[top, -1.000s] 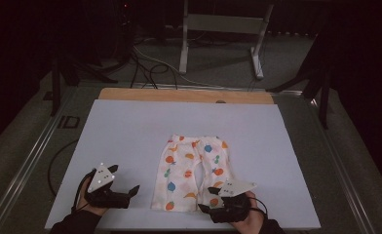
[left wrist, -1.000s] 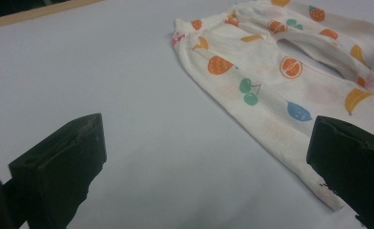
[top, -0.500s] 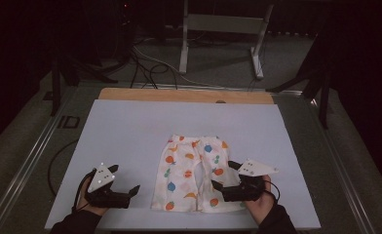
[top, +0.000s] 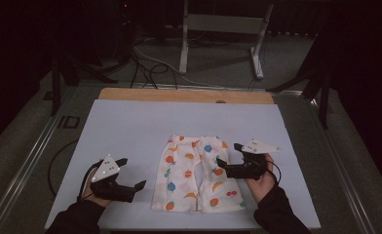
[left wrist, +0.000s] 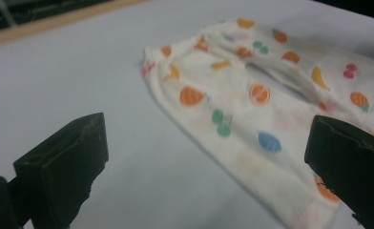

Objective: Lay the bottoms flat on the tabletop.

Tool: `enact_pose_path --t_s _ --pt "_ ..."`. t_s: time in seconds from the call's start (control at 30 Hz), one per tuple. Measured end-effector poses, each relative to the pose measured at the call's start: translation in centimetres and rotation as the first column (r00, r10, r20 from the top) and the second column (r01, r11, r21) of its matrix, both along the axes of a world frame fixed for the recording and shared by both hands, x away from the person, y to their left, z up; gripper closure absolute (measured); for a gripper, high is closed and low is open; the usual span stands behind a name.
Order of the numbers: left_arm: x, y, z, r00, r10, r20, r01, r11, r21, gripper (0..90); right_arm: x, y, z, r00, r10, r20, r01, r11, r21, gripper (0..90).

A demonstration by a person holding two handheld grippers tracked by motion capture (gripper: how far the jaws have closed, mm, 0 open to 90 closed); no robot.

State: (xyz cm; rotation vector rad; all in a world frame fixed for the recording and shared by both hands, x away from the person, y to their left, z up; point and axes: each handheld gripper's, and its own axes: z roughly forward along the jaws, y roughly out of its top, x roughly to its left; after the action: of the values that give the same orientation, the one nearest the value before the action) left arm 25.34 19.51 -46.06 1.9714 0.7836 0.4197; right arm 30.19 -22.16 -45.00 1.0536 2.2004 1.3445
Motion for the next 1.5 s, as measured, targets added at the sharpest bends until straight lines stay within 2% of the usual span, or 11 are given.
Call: enact_pose_path --t_s 0.1,0.2,0.4,0.47,0.63,0.67,0.73,0.9,1.23,1.37,1.5 --pt "1.4 -0.9 0.6 0.9995 -0.028 0.012 0.029 0.9993 -0.025 1.5 1.2 0.1 0.2 1.0 -0.006 -0.003 0.006 1.0 -0.021 12.1" --pt "2.8 -2.0 0.8 0.9987 -0.046 0.023 0.046 0.9989 0.008 1.6 2.6 0.0 0.4 0.9997 -0.017 -0.017 0.017 1.0 -0.017 12.1" --pt "6.0 -4.0 1.5 0.9994 -0.02 -0.027 0.02 0.9998 0.008 0.8 5.5 -0.2 0.7 0.9983 -0.031 -0.049 0.03 0.999 -0.012 13.4" --pt "7.2 -4.4 1.5 0.9975 0.002 -0.07 -0.001 0.9999 0.014 0.4 6.3 -0.3 0.5 0.997 -0.028 -0.073 0.028 1.0 -0.001 14.5" --pt "10.0 -5.2 1.2 0.9926 0.018 -0.12 -0.018 0.9998 0.005 0.0 8.1 -0.2 -0.4 0.9918 -0.025 -0.125 0.028 0.999 0.021 16.0" --pt "10.6 -5.3 1.0 0.9908 0.024 -0.134 -0.023 0.9997 0.004 0.0 8.5 -0.1 -0.8 0.9895 -0.025 -0.143 0.028 0.999 0.02 16.2" --pt "11.4 -5.6 0.6 0.9916 0.056 -0.116 -0.055 0.9984 0.016 0.2 9.2 0.0 -1.5 0.9832 -0.024 -0.181 0.026 1.0 0.008 19.7" --pt "13.6 -6.4 -1.0 0.9787 0.089 -0.185 -0.076 0.9943 0.075 2.6 10.8 -0.1 -3.5 0.968 -0.064 -0.243 0.058 0.998 -0.032 33.6" --pt "15.7 -7.2 -4.8 0.9598 0.097 -0.264 -0.076 0.9932 0.088 36.9 12.0 0.0 -6.0 0.949 -0.092 -0.302 0.066 0.993 -0.094 52.5" --pt "16.1 -7.6 -6.0 0.9499 0.118 -0.29 -0.09 0.9903 0.106 47.1 12.0 0.0 -6.6 0.9479 -0.105 -0.301 0.066 0.989 -0.136 59.2" --pt "16.4 -7.9 -6.2 0.9488 0.11 -0.296 -0.091 0.9927 0.079 55.4 11.9 -0.1 -6.8 0.948 -0.099 -0.303 0.058 0.988 -0.143 66.1"
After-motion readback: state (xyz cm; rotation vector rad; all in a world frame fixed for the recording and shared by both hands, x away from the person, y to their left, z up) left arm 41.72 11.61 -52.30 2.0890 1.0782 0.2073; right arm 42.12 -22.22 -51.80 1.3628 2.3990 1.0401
